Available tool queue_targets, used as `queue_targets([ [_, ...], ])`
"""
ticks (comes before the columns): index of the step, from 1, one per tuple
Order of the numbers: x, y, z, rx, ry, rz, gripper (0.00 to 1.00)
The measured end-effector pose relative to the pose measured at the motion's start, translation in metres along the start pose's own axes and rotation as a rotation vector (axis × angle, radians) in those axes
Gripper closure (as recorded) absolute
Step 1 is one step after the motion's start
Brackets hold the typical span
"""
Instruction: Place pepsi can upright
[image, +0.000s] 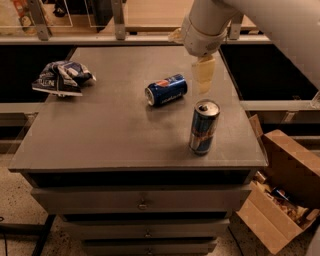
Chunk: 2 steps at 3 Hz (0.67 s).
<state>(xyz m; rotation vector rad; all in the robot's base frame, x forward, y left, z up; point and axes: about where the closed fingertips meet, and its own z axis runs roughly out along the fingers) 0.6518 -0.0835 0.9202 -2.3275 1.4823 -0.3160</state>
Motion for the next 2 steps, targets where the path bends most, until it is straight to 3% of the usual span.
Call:
queue_targets([
  [2, -0.031, 0.013, 0.025, -0.077, -0.045, 0.038, 0.0],
])
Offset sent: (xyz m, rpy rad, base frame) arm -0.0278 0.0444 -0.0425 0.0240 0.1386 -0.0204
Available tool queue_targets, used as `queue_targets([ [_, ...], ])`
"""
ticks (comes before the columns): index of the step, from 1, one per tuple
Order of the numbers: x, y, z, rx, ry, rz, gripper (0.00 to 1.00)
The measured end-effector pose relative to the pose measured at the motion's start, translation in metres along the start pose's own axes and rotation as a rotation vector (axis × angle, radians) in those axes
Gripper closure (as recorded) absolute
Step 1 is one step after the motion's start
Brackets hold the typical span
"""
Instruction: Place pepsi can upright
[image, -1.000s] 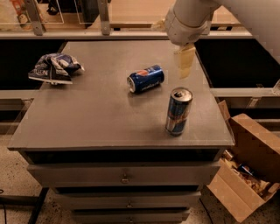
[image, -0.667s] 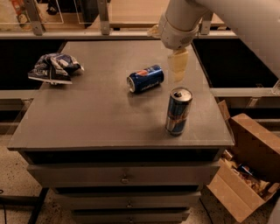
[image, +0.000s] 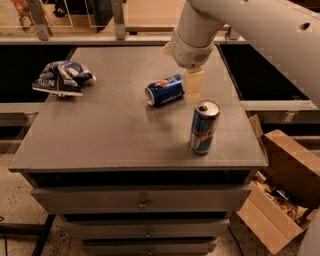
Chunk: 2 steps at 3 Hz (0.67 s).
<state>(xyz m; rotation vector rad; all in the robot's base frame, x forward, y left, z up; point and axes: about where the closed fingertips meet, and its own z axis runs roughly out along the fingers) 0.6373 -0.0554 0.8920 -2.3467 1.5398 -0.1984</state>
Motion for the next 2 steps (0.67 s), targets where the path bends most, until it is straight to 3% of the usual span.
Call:
queue_targets([
  [2, -0.017, -0.001, 0.024, -0.035, -0.057, 0.049, 0.0],
])
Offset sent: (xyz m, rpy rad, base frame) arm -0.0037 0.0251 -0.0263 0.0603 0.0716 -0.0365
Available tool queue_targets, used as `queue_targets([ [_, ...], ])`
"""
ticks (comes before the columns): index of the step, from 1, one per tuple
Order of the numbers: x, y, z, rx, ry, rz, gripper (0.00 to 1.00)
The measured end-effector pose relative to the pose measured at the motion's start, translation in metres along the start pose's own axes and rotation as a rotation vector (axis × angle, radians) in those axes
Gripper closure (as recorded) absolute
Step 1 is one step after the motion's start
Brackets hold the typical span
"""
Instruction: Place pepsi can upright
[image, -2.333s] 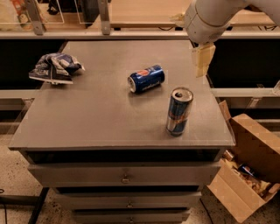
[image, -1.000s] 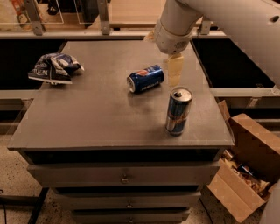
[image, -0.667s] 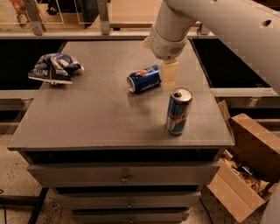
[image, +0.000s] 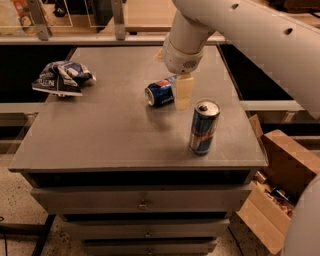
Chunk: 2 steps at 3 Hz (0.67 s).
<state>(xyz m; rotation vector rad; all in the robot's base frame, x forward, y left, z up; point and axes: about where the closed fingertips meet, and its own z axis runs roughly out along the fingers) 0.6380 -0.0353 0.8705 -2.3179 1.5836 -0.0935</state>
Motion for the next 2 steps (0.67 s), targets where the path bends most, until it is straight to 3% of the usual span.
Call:
queue_targets([
  [2, -0.002, -0.02, 0.005, -0.005, -0.007, -0.008, 0.0],
])
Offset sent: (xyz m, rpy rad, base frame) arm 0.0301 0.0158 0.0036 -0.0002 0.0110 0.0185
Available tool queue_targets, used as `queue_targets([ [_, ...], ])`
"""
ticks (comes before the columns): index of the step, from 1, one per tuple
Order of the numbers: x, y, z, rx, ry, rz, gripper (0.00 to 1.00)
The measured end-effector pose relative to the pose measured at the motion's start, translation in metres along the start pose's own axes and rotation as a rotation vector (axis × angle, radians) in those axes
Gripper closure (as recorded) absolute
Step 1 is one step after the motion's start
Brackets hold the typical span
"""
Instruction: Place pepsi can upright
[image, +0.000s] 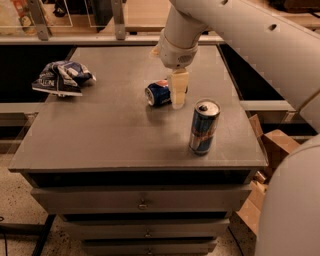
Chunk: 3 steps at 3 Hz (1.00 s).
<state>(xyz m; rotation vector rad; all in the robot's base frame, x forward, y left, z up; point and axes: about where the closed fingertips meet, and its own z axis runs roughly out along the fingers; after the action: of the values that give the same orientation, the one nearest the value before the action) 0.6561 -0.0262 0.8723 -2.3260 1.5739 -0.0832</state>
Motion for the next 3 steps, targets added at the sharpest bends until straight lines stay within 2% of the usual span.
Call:
queue_targets([
  [1, 0.001, -0.007, 0.013, -0.01, 0.007, 0.007, 0.0],
  [2, 0.014, -0.008, 0.027, -0.022, 0.02, 0.045, 0.0],
  [3, 0.022, -0.006, 0.031, -0.022, 0.025, 0.064, 0.16],
])
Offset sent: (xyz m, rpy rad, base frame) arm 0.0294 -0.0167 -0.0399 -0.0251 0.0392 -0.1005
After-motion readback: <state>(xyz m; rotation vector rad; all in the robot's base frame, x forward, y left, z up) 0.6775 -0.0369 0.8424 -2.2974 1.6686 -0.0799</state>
